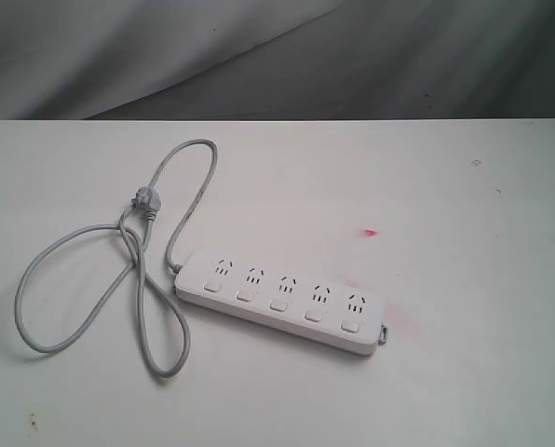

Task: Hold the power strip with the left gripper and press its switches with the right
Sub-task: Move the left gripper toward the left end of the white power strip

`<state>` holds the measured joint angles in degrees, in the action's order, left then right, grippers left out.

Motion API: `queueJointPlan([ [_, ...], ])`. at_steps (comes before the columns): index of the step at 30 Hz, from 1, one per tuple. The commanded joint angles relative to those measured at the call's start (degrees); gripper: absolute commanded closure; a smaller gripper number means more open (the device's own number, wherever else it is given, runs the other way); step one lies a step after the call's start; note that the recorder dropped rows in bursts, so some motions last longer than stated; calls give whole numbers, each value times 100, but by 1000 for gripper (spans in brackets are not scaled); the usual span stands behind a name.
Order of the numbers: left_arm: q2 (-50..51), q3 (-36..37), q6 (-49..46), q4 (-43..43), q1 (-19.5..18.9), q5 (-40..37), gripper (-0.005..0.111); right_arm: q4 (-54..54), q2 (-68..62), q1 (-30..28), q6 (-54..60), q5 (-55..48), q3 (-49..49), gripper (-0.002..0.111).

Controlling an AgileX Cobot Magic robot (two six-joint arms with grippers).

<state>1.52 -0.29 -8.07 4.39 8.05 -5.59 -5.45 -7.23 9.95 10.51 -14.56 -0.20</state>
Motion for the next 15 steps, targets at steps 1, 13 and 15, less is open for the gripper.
queueJointPlan([
  [1,14,29,91,1074,-5,733,107,43,27,-36,-2,49,20,108],
  [13,899,-1472,453,1321,5,-1049,107,43,27,-36,-2,49,20,108],
  [15,1520,-1992,-369,1321,5,-1578,107,43,27,-36,-2,49,20,108],
])
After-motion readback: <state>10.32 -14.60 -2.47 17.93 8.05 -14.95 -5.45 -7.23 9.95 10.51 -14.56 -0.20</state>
